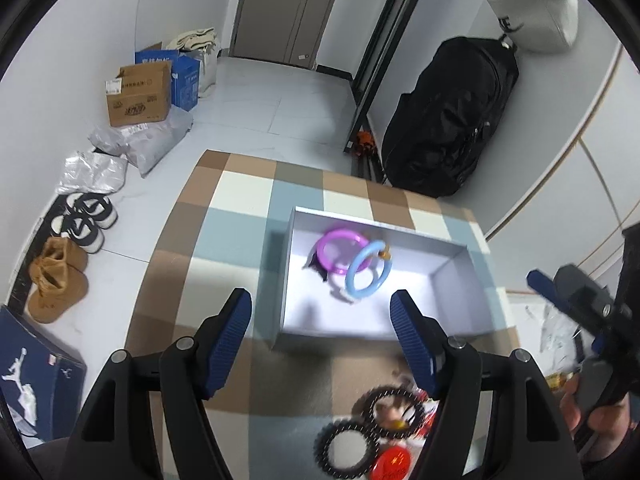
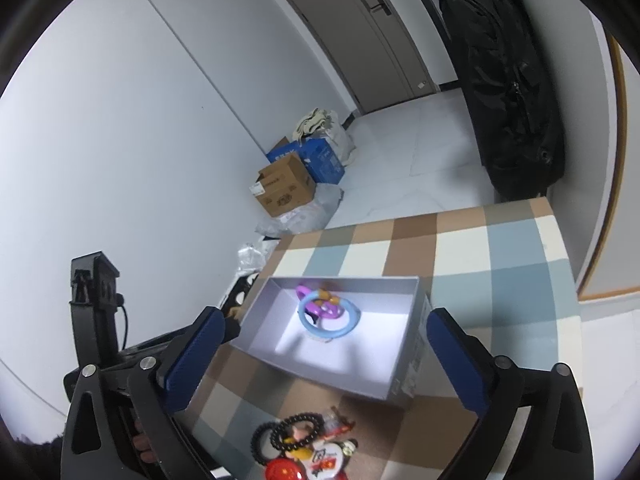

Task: Organize jewelry
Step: 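Lower the bangles into the box and open both tools, then move both tools back to the black bead bracelets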

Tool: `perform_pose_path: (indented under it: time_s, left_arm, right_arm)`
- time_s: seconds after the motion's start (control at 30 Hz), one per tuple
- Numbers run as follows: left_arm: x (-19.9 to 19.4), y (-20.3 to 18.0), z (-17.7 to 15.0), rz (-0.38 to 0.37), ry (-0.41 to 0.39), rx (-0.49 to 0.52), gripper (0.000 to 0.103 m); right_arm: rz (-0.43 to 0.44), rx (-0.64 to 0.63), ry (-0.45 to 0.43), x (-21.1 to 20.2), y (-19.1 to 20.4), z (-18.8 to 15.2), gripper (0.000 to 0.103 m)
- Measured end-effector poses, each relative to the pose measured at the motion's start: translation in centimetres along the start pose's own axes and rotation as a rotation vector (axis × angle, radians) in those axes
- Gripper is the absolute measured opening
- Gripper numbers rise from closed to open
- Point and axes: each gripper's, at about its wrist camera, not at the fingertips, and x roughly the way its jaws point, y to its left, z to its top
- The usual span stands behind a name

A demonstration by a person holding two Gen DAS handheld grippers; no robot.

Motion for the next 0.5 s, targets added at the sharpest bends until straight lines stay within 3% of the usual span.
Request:
perform_pose_path:
  time_s: [0.23, 0.5]
  left_arm:
    - [-1.1, -0.4, -1.5, 0.009, -0.017, 0.060, 0.068]
    - [-1.2, -0.1, -3.6, 0.018, 0.017, 0.022, 0.068]
  right_arm:
    - [-0.030, -0.001, -0.008, -1.2, -0.1, -1.5, 0.103]
    - [-0.044, -0.018, 0.018, -1.8, 0.7, -3.5, 0.103]
